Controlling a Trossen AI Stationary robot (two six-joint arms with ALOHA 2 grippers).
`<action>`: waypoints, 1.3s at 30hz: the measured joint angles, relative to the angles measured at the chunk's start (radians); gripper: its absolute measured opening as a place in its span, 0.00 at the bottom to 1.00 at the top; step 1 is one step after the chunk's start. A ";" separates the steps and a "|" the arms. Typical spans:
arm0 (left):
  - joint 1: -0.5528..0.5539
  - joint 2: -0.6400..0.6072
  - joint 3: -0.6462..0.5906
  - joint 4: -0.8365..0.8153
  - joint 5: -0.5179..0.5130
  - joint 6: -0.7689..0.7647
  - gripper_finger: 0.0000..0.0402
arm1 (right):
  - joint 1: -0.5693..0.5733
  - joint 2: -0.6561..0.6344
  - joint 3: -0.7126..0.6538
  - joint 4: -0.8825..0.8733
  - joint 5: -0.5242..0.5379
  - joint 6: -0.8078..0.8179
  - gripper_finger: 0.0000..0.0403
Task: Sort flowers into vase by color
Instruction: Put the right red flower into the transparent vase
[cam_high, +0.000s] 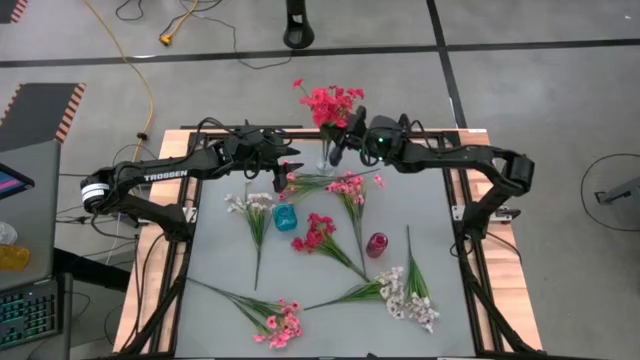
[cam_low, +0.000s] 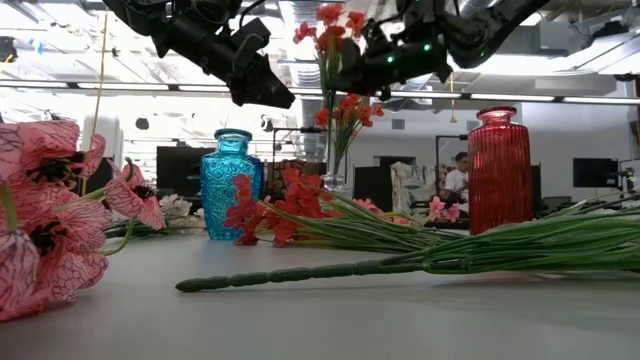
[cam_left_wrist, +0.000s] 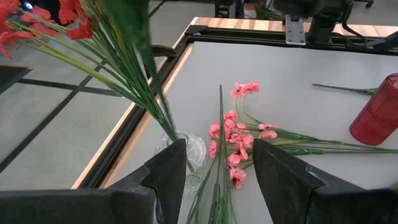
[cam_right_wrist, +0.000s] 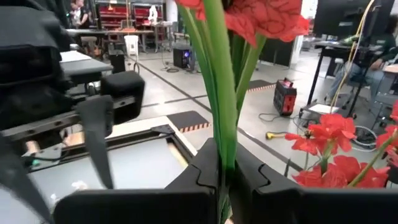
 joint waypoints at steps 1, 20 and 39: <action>0.000 0.000 0.000 0.000 0.000 0.000 0.43 | -0.004 0.009 0.000 0.011 0.000 0.000 0.10; 0.000 0.000 0.000 -0.001 0.000 0.000 0.43 | -0.006 0.033 0.000 -0.062 -0.002 -0.052 0.11; 0.000 -0.001 0.000 -0.013 0.000 -0.015 0.43 | -0.002 0.031 0.000 -0.221 0.045 -0.050 0.44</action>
